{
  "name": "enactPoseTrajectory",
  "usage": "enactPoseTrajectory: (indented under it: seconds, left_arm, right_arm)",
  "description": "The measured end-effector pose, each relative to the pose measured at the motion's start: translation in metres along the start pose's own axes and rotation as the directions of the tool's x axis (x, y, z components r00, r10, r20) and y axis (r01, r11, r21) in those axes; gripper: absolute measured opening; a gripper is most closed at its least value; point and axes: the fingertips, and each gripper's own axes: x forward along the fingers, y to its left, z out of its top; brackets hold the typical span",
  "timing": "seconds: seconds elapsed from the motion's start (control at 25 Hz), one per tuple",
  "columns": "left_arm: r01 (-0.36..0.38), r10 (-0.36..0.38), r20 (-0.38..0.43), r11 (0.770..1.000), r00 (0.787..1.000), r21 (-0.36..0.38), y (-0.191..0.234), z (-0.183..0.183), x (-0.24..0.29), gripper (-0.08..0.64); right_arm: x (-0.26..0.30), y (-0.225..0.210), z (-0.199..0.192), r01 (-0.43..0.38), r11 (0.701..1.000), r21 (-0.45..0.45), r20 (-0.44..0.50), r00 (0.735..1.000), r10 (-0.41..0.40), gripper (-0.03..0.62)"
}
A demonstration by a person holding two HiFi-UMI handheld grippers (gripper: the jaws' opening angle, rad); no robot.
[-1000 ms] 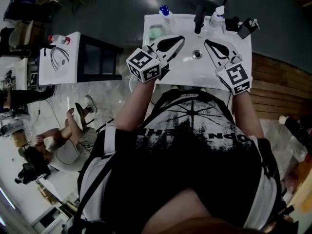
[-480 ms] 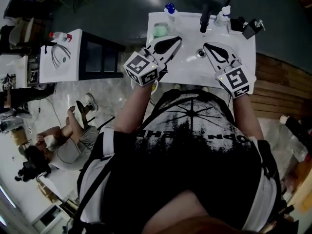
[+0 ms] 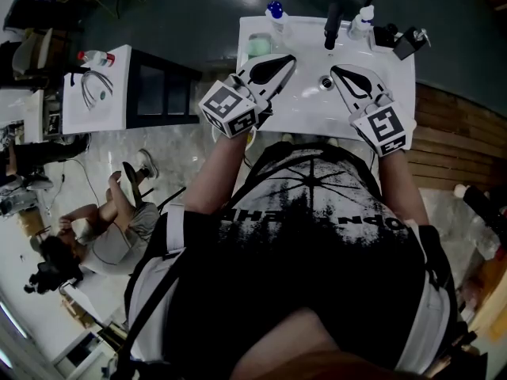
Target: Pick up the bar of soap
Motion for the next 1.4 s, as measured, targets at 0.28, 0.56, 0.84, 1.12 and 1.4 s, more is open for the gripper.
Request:
enactPoseTrajectory:
  seconds: [0.28,0.56,0.84,1.12,1.4]
  left_arm:
    - [-0.006,0.006,-0.011,1.0,1.0,0.0,0.0,-0.002,-0.002,0.011]
    - [-0.027,0.026,-0.031,0.999,0.999,-0.033,0.009,-0.01,-0.015,0.012]
    - [-0.057,0.053,-0.052,0.995,0.997,-0.079,0.028,-0.019,-0.031,0.011]
    - [-0.093,0.085,-0.086,0.991,0.993,-0.099,0.058,-0.031,-0.051,0.011]
    - [-0.12,0.098,-0.158,0.983,0.983,-0.137,0.097,-0.05,-0.067,0.012]
  right_arm:
    - [0.001,-0.001,0.0,-0.005,1.0,0.005,0.0,1.0,0.005,0.015]
    - [0.015,0.007,-0.002,-0.027,0.999,0.022,0.003,1.0,0.027,0.015]
    - [0.038,0.014,-0.002,-0.049,0.998,0.033,-0.002,0.999,0.049,0.015]
    - [0.074,0.022,0.004,-0.08,0.996,0.028,-0.008,0.997,0.08,0.015]
    - [0.118,0.028,0.001,-0.126,0.992,0.01,-0.039,0.991,0.126,0.015]
